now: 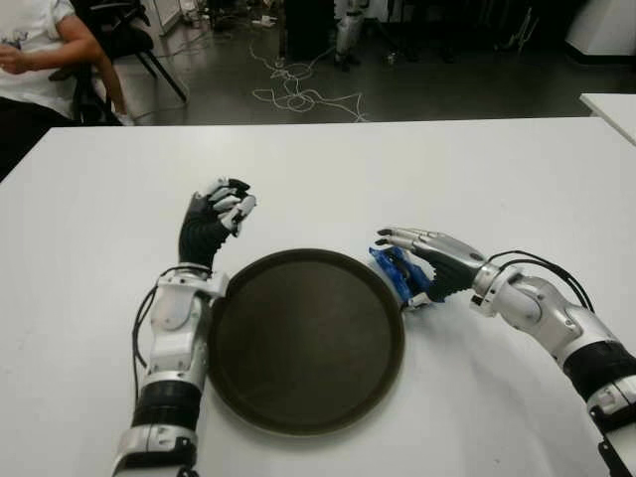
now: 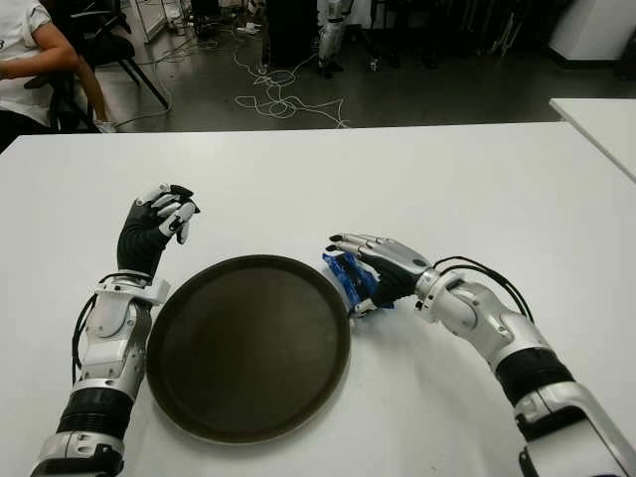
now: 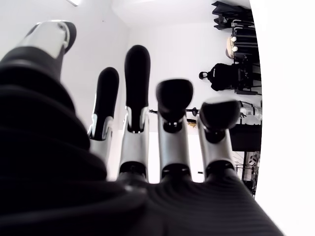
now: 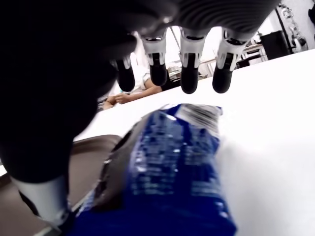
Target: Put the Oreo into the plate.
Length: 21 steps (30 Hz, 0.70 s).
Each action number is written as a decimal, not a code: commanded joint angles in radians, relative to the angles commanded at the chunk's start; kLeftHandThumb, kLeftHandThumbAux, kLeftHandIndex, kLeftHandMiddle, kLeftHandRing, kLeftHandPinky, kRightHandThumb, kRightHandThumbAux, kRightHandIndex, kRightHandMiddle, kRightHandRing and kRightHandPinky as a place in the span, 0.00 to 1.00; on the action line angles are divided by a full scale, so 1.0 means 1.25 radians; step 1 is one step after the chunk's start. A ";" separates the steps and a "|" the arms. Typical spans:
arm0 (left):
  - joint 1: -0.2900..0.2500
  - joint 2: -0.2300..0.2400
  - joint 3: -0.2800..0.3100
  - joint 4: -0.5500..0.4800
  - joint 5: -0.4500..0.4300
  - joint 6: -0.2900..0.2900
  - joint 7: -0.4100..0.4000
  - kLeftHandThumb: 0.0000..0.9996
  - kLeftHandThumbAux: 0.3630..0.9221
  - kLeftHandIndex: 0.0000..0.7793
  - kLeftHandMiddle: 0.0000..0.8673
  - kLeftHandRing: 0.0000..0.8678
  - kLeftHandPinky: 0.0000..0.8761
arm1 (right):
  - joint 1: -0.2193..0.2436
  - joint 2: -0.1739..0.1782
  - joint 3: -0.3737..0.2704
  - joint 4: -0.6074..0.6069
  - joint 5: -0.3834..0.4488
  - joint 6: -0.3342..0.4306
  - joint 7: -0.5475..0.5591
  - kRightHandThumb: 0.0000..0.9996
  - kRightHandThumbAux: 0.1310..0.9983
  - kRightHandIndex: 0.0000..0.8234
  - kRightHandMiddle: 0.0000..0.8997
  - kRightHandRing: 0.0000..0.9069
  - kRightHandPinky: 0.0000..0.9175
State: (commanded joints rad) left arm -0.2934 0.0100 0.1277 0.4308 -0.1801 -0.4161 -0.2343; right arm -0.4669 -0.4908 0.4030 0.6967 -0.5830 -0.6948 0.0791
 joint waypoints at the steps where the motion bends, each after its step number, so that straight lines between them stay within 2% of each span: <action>1: 0.001 -0.001 0.000 -0.001 0.000 0.001 0.001 0.86 0.52 0.55 0.64 0.90 0.93 | 0.000 0.000 0.000 0.000 0.001 -0.001 0.001 0.00 0.72 0.06 0.05 0.12 0.23; 5: 0.003 -0.002 -0.001 -0.006 0.003 0.001 0.005 0.86 0.52 0.55 0.64 0.90 0.93 | 0.001 -0.001 -0.001 -0.001 0.002 -0.003 0.004 0.00 0.71 0.06 0.05 0.13 0.24; 11: 0.002 -0.002 -0.002 -0.005 0.006 -0.003 0.007 0.86 0.53 0.54 0.63 0.90 0.93 | 0.003 0.000 -0.004 -0.003 0.008 -0.015 0.004 0.06 0.75 0.07 0.06 0.14 0.27; 15: 0.003 -0.002 -0.003 -0.009 0.005 -0.002 0.005 0.86 0.53 0.54 0.63 0.92 0.95 | 0.007 0.001 -0.008 -0.010 0.013 -0.021 0.003 0.08 0.79 0.09 0.08 0.14 0.25; 21: 0.004 -0.002 -0.004 -0.013 0.000 0.003 0.000 0.86 0.53 0.54 0.63 0.91 0.94 | 0.006 -0.004 -0.006 -0.014 0.011 -0.018 0.015 0.04 0.78 0.08 0.07 0.16 0.27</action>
State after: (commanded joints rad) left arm -0.2888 0.0073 0.1227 0.4143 -0.1807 -0.4125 -0.2347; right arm -0.4599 -0.4958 0.3953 0.6793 -0.5696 -0.7178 0.0983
